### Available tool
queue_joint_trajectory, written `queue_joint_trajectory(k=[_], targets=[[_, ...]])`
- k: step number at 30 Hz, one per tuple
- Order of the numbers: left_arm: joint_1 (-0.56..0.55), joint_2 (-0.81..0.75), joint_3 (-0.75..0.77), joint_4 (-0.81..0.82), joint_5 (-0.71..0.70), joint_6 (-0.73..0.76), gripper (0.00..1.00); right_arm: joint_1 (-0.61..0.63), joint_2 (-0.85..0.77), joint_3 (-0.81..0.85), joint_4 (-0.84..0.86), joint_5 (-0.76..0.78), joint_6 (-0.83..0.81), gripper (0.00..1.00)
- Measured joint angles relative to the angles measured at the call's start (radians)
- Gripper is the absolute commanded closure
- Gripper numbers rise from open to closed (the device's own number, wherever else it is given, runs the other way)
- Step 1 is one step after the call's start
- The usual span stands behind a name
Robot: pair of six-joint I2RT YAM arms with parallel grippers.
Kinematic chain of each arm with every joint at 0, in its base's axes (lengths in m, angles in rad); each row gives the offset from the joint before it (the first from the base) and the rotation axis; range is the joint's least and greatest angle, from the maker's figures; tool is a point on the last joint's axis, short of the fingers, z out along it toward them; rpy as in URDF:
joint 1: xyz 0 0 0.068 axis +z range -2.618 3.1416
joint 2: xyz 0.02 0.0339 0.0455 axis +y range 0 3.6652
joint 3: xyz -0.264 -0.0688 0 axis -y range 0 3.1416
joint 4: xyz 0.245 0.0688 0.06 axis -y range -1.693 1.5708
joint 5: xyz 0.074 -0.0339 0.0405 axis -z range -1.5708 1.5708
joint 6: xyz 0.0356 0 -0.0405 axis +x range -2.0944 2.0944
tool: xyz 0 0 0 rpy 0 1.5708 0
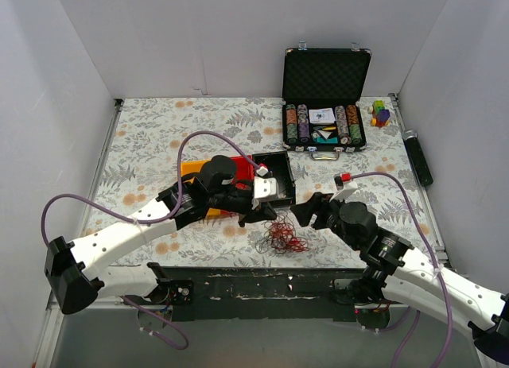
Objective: Untangle the cables
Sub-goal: Place the cable in the bin, then untie the cable.
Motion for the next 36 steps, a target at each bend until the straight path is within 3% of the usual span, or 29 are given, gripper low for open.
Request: queue_joint_trajectory(k=[6,13,22,28,33,36], targets=[[0.0,-0.002,0.017,-0.015,-0.013,0.017,0.99,0.0,-0.082,0.0,0.008,-0.042,-0.032,0.29],[0.0,0.035,0.017,0.019,-0.114,-0.017,1.0,0.0,-0.192,-0.022,0.131,-0.171,-0.083,0.29],[0.0,0.091,0.071,0.06,-0.225,-0.048,1.0,0.013,-0.046,-0.03,0.188,-0.321,-0.144,0.26],[0.0,0.123,0.095,0.061,-0.248,-0.08,1.0,0.049,0.064,-0.034,0.235,-0.296,-0.173,0.27],[0.0,0.129,0.136,0.052,-0.226,-0.088,1.0,0.051,0.162,-0.034,0.302,-0.239,-0.185,0.31],[0.0,0.129,0.16,0.05,-0.185,-0.089,1.0,0.051,0.232,-0.034,0.343,-0.222,-0.179,0.39]])
